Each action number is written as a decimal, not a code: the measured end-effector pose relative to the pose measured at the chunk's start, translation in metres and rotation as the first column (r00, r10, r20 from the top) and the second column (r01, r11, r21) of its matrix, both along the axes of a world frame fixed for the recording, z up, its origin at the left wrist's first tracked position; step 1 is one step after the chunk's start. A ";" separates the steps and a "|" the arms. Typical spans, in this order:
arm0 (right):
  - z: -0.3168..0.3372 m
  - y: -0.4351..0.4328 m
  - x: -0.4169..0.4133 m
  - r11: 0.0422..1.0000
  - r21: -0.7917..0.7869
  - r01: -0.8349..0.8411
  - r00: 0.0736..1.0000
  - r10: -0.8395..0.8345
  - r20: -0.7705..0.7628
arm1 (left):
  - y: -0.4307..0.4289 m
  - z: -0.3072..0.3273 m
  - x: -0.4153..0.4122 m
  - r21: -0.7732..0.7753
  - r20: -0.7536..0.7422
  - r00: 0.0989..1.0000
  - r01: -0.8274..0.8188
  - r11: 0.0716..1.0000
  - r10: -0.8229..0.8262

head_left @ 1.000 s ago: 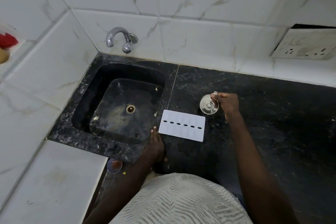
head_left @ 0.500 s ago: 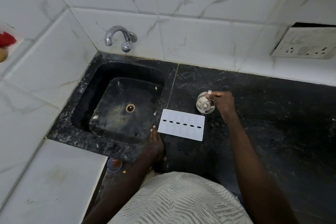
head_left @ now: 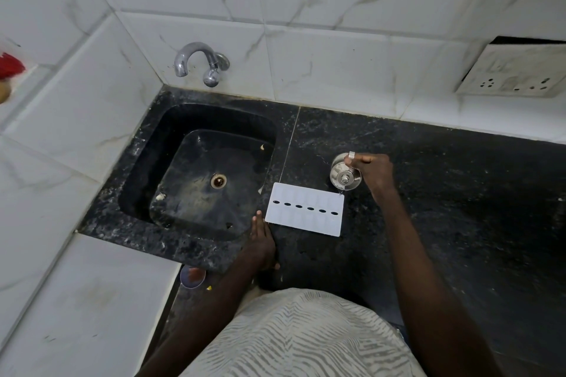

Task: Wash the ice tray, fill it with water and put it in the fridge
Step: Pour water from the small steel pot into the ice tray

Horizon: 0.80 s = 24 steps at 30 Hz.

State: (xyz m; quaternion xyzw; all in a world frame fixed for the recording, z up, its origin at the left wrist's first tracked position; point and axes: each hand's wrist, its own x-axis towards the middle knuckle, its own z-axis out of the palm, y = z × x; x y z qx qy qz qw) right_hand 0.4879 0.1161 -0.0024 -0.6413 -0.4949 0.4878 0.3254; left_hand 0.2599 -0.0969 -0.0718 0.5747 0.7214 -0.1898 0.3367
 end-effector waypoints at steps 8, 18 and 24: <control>0.000 0.001 0.000 1.000 -0.004 -0.007 1.000 0.007 -0.008 | 0.000 0.000 0.000 0.001 -0.007 1.000 -0.001 1.000 0.001; 0.000 0.001 -0.001 0.999 0.035 -0.039 0.999 0.038 0.013 | 0.003 0.001 0.001 -0.037 -0.001 1.000 -0.028 0.999 0.028; -0.002 0.002 -0.001 0.999 0.017 -0.037 0.999 0.037 0.015 | 0.001 0.002 0.002 -0.027 -0.025 1.000 -0.006 1.000 0.005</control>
